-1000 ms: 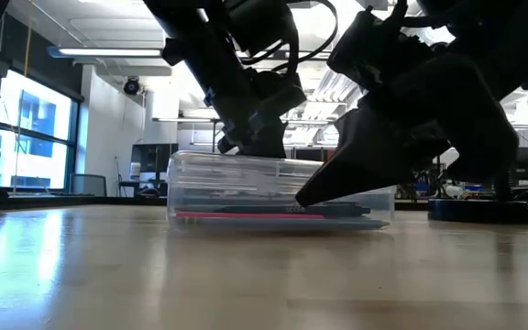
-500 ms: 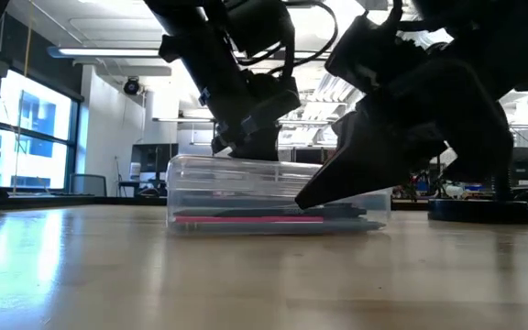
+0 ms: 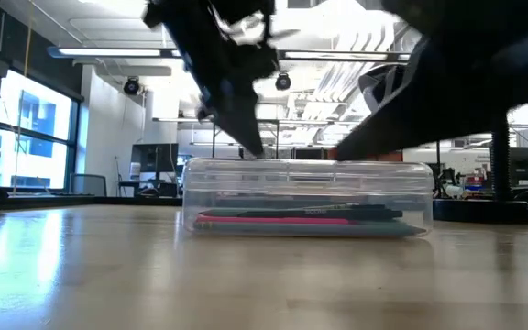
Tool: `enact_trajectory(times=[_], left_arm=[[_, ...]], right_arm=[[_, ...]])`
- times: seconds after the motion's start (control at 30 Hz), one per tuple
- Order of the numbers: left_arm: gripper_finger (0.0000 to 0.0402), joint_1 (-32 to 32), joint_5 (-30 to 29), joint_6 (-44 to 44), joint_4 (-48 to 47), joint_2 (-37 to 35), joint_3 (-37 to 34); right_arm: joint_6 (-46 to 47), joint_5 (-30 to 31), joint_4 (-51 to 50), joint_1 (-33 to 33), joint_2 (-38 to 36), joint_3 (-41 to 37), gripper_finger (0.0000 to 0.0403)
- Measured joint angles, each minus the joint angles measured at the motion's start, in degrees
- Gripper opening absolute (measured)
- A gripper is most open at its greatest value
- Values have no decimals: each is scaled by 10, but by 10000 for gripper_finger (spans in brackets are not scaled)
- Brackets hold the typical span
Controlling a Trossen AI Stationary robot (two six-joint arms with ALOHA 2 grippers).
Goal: Pick & place school supplies into a supply box
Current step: Close the transparent supply box
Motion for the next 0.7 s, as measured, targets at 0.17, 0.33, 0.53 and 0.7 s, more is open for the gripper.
enact_trajectory(times=[0.17, 0.33, 0.53, 0.7], left_arm=[[13, -9, -24, 0, -95, -102, 0], [16, -50, -68, -2, -160, -232, 0], [12, -112, -137, 0, -59, -324, -51], [12, -139, -63, -17, 105, -283, -173]], right_arm=[[-26, 30, -30, 28, -63, 0, 0], [-98, 138, -68, 74, -166, 0, 0], [-137, 229, -84, 68, -221, 1, 0], [-69, 106, -97, -3, -159, 0, 0]])
